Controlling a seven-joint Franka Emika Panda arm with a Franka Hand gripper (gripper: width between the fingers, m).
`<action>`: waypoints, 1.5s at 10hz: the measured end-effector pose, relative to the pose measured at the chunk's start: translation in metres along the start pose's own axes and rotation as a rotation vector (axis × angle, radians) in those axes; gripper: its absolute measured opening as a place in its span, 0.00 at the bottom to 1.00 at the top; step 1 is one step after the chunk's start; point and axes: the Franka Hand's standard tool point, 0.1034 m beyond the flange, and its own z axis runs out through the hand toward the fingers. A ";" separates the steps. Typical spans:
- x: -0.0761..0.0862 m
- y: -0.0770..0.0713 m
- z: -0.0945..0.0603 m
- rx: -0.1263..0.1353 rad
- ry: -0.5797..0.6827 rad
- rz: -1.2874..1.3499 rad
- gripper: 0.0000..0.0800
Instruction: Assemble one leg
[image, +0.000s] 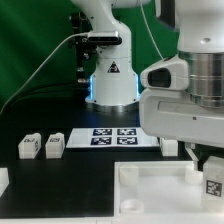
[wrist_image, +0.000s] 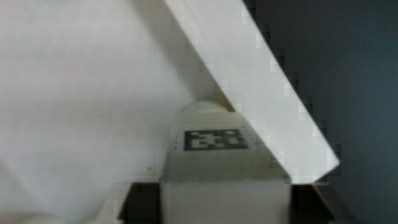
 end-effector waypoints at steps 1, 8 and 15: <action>0.001 0.000 -0.001 0.003 -0.011 0.241 0.36; 0.009 0.003 -0.003 0.025 -0.091 1.138 0.37; 0.005 0.003 -0.002 0.021 -0.086 1.118 0.80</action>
Offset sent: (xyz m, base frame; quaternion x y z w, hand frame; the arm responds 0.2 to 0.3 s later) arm 0.0264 -0.0165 0.0067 0.0991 -0.0762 0.4730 0.8721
